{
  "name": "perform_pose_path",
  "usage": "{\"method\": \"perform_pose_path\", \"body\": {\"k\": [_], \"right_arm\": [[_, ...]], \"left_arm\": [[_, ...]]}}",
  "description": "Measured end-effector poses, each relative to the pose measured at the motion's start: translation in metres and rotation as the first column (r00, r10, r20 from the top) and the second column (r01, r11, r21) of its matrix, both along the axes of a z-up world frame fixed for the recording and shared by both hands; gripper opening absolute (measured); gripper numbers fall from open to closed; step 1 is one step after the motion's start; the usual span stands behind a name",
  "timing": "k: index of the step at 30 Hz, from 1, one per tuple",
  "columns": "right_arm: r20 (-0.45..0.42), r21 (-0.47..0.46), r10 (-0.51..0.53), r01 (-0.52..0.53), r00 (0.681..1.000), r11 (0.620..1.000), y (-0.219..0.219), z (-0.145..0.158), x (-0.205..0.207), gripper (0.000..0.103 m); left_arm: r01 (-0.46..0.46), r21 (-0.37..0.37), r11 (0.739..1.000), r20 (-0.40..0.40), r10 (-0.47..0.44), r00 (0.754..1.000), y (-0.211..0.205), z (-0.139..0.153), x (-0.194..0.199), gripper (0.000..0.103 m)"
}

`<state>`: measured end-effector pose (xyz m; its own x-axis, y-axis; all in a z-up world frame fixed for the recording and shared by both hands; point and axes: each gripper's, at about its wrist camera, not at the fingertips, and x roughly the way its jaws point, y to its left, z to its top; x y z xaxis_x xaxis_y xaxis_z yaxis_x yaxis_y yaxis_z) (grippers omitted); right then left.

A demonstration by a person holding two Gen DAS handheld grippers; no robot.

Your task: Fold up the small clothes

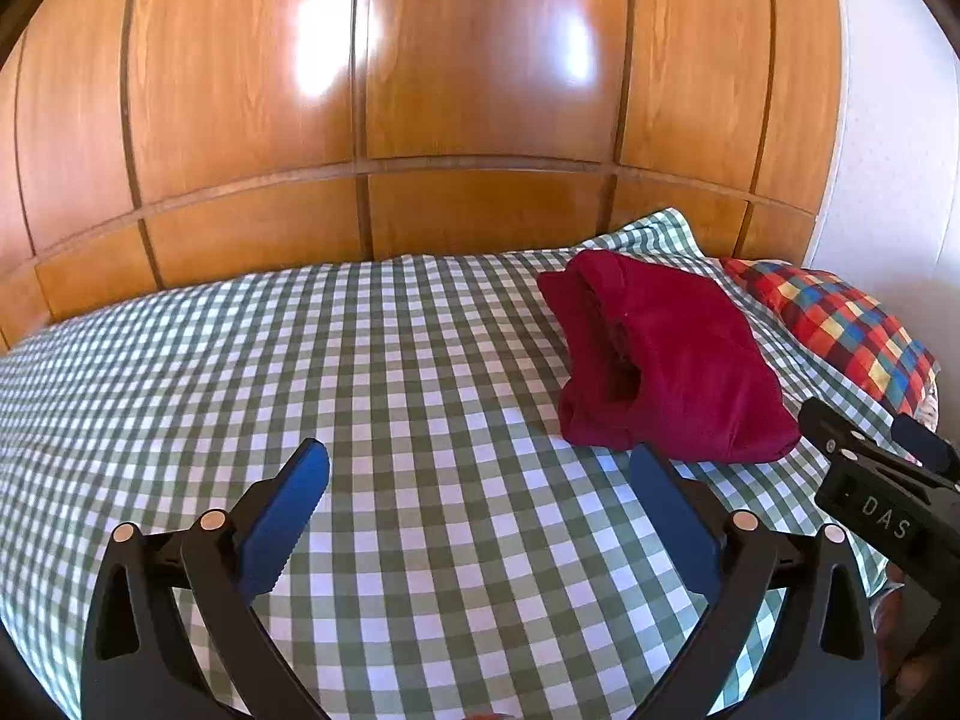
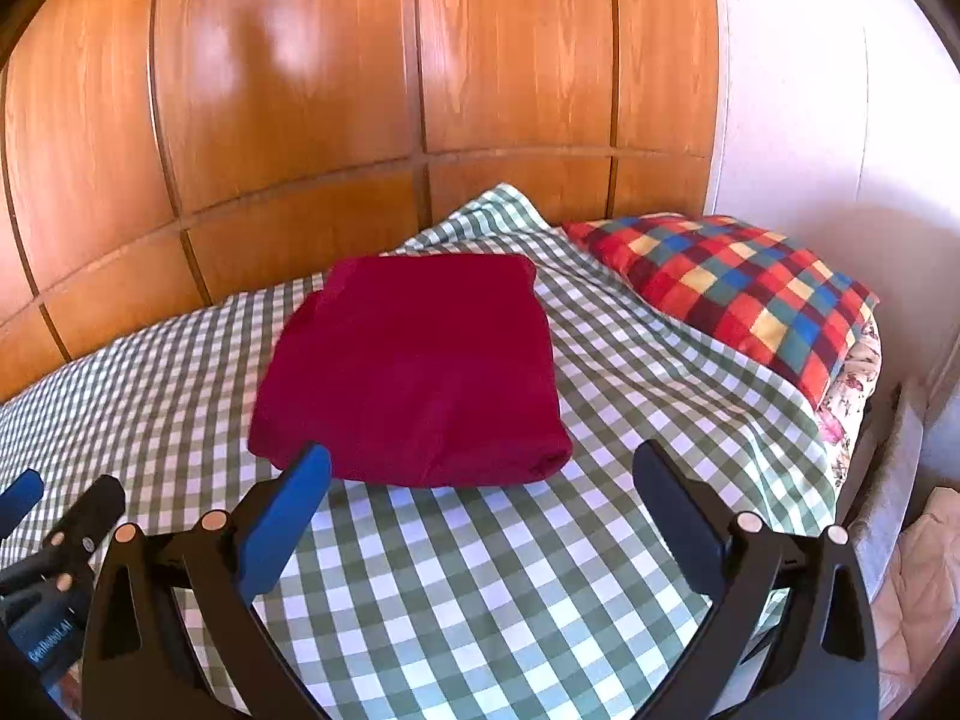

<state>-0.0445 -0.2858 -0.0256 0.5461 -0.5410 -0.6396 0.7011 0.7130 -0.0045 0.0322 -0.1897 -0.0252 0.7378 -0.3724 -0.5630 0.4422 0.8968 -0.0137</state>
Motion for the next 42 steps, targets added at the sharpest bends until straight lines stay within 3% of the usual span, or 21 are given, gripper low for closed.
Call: {"method": "perform_pose_path", "body": {"k": [14, 42], "right_arm": [[-0.028, 0.028, 0.021, -0.02, 0.999, 0.999, 0.005, -0.009, -0.001, 0.101], [-0.029, 0.033, 0.025, -0.024, 0.999, 0.999, 0.007, -0.01, 0.001, 0.101]], "left_arm": [[-0.015, 0.022, 1.0, 0.043, 0.014, 0.999, -0.001, 0.007, -0.01, 0.099], [-0.015, 0.019, 1.0, 0.035, 0.014, 0.999, 0.001, 0.007, -0.008, 0.099]]}}
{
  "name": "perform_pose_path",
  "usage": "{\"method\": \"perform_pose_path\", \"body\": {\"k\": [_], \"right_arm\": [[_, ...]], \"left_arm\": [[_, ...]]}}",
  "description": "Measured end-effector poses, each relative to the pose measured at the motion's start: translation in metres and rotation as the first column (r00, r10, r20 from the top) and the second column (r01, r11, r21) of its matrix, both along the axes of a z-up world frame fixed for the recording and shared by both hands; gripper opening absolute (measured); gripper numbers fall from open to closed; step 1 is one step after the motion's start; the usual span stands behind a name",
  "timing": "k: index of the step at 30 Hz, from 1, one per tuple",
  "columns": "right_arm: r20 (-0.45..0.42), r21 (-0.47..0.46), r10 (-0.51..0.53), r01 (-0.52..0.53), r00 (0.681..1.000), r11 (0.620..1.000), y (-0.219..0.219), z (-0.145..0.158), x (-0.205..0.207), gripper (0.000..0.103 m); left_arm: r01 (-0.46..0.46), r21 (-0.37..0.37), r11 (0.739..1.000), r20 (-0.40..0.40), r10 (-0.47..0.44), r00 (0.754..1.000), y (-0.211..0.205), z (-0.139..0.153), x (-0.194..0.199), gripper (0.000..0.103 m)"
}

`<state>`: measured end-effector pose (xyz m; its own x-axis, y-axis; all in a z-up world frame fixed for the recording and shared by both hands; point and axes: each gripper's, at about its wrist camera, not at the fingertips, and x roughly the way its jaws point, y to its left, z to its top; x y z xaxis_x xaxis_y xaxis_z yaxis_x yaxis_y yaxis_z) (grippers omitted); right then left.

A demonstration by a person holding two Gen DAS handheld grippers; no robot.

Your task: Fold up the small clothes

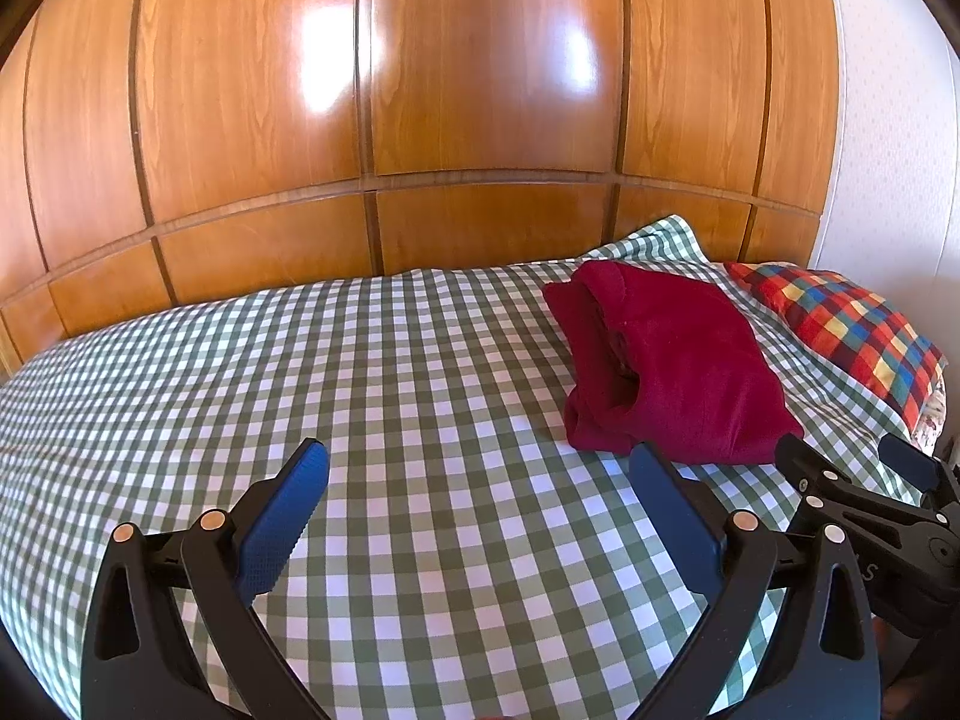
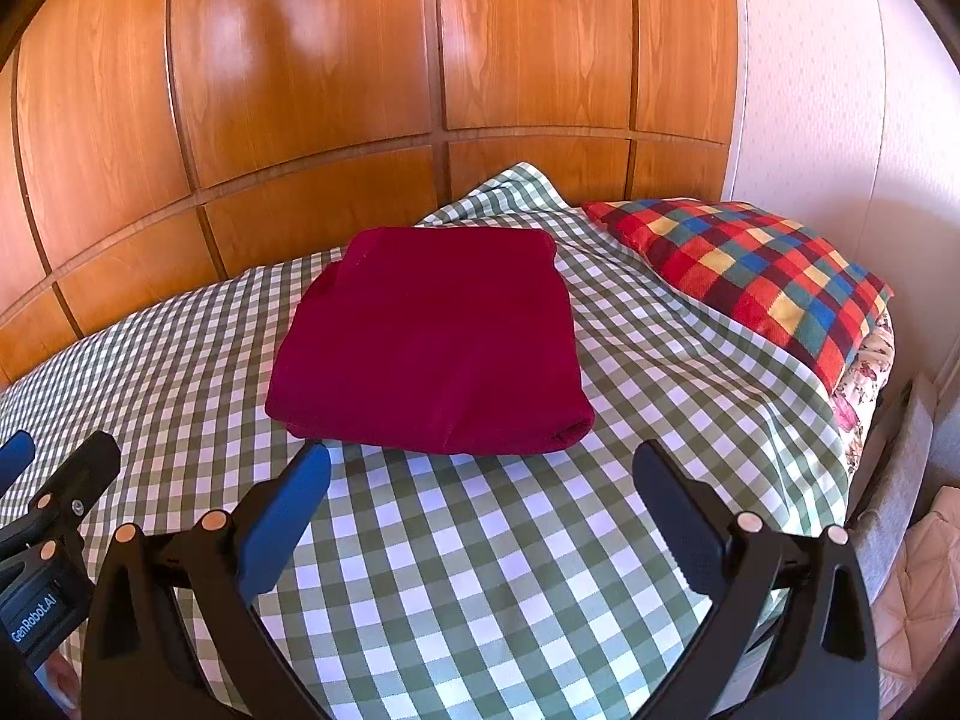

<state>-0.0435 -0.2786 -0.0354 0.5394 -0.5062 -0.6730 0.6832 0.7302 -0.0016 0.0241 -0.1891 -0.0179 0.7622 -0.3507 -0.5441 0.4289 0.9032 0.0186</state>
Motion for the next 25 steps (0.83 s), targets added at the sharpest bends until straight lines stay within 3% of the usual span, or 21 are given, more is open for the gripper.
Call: {"method": "perform_pose_path", "body": {"k": [16, 19, 25], "right_arm": [[-0.005, 0.005, 0.0, 0.0, 1.0, 1.0, 0.0, 0.0, -0.001, 0.101], [0.0, -0.002, 0.003, -0.003, 1.0, 1.0, -0.003, 0.001, -0.002, 0.101], [0.023, 0.026, -0.077, 0.076, 0.997, 0.997, -0.044, 0.003, -0.01, 0.101]], "left_arm": [[-0.02, -0.015, 1.0, 0.048, 0.021, 0.999, 0.001, 0.008, -0.008, 0.099], [-0.007, -0.018, 1.0, 0.024, 0.008, 1.0, 0.0, 0.006, -0.006, 0.099], [-0.016, -0.003, 1.0, -0.012, 0.015, 1.0, -0.002, -0.001, -0.001, 0.099]]}}
